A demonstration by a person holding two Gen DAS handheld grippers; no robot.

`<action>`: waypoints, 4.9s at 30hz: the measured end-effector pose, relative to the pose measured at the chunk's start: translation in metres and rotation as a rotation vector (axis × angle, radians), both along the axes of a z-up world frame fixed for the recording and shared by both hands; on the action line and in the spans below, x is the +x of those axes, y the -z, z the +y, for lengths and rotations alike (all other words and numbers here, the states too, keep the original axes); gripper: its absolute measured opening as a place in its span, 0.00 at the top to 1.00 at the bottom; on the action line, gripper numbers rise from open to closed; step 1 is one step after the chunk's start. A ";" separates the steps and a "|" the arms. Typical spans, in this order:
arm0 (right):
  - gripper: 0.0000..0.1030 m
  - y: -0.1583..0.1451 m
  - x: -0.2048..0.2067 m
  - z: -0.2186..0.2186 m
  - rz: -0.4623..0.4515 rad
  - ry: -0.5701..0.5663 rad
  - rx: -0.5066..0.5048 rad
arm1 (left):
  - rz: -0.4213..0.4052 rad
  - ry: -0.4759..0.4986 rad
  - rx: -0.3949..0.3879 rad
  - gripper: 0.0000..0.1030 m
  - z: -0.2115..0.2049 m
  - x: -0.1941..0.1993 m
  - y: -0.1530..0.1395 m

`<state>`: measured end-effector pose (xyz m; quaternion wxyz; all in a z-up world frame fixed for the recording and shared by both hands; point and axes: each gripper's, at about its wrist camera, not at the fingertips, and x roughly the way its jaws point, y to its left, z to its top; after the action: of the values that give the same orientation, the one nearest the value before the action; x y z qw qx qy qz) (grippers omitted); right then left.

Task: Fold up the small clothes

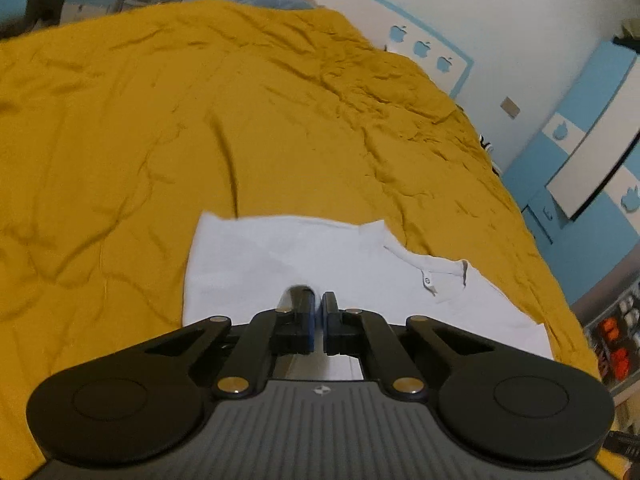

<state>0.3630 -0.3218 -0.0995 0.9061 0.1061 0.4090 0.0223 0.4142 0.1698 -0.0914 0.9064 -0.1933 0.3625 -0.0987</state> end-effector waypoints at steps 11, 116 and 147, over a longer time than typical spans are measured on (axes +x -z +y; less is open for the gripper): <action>0.64 0.021 0.007 0.021 -0.042 -0.116 -0.343 | -0.010 -0.048 0.058 0.98 -0.005 0.002 -0.025; 0.86 0.028 -0.298 0.109 0.016 -0.831 -0.775 | -0.287 0.844 1.357 0.72 -0.123 -0.367 0.082; 1.00 -0.156 -0.192 0.105 -0.396 -0.540 -0.852 | -0.552 0.432 1.205 0.93 -0.140 -0.220 -0.099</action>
<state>0.1705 -0.2172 0.0569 0.8906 -0.3858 0.2160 0.1062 0.1941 0.0296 0.0072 0.8748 0.4518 0.1407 -0.1041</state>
